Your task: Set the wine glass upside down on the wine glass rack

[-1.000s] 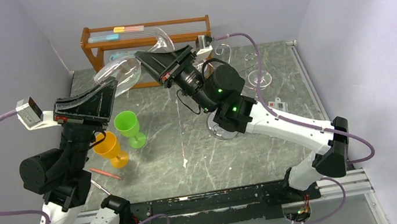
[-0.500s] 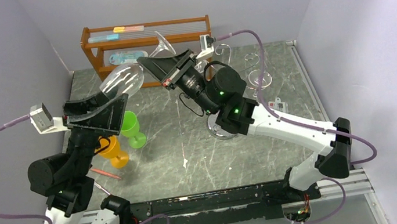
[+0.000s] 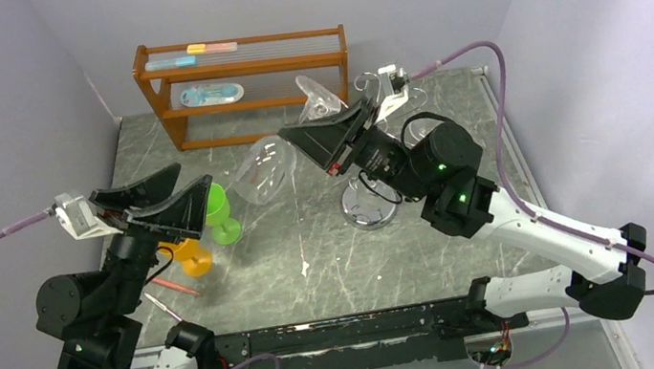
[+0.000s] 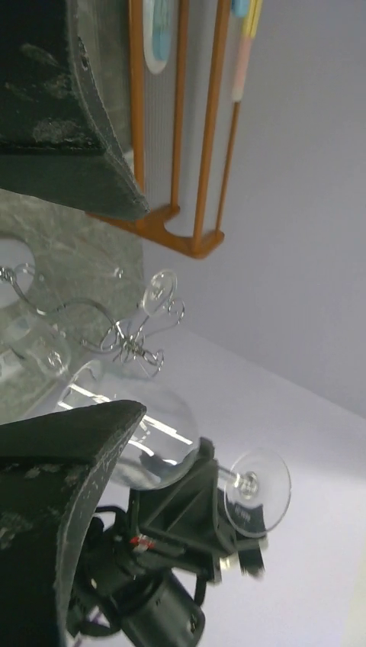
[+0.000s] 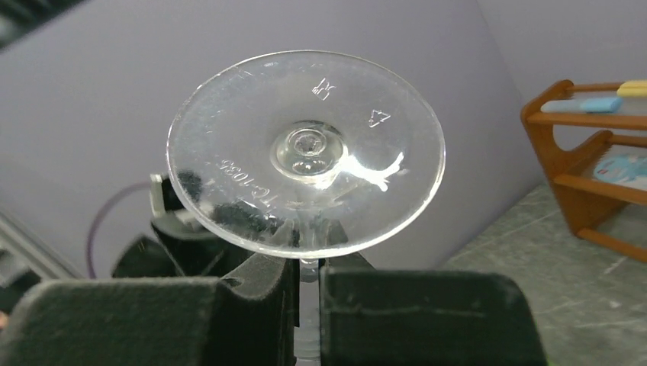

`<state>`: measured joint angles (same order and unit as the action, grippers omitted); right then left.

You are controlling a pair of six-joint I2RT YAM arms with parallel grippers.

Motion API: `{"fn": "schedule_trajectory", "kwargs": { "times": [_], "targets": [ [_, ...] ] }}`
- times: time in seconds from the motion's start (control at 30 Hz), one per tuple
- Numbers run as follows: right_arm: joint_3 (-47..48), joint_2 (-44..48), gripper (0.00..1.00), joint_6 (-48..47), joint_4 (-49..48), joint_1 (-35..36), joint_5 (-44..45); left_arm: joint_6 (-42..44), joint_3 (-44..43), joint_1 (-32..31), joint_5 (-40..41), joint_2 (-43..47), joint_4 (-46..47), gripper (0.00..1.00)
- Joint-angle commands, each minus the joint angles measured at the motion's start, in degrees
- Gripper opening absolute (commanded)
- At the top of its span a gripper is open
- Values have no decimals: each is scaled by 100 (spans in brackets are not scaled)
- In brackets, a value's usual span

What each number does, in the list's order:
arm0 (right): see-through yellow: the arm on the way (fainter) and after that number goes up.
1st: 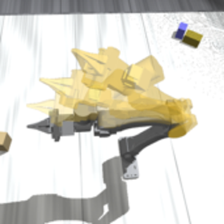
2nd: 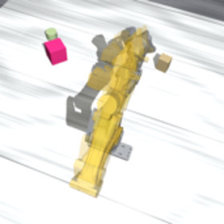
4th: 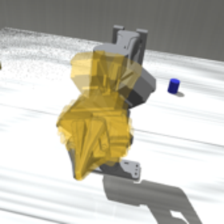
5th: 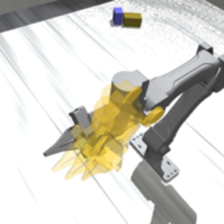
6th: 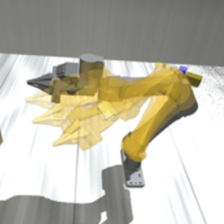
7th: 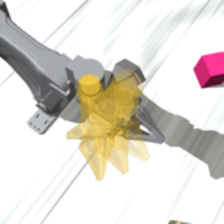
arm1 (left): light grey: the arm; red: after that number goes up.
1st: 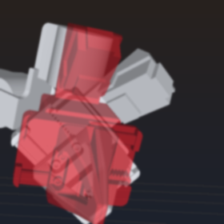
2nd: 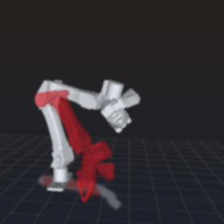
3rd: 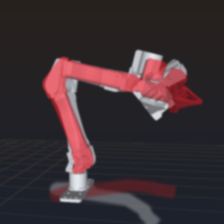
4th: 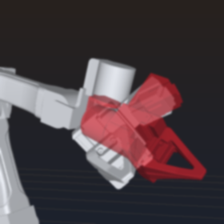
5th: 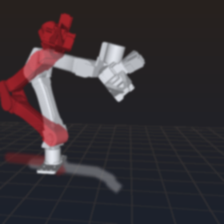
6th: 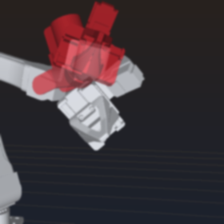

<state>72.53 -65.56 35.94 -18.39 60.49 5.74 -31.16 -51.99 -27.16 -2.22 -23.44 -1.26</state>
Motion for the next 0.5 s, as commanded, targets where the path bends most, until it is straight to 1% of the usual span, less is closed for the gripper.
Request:
{"fn": "schedule_trajectory", "kwargs": {
  "times": [0.0, 0.07, 0.17, 0.37, 0.47],
  "targets": [
    [137, 148, 0, -1221, 619, 6, -870, 810, -525, 19, -186, -333, -529, 91],
    [161, 203, 0, -1599, 859, 1, -1072, 886, -671, 18, -637, -584, -370, 90],
    [180, 257, 0, -1951, 1172, 6, -1327, 751, -680, 19, -1139, -806, -57, 89],
    [225, 449, 0, -2470, 2014, 6, -1748, 519, -643, 22, -1366, -1065, 245, 89],
    [182, 565, 0, -2671, 2328, 6, -1901, 393, -610, 17, -1665, -1154, 469, 90]
  ]
}}
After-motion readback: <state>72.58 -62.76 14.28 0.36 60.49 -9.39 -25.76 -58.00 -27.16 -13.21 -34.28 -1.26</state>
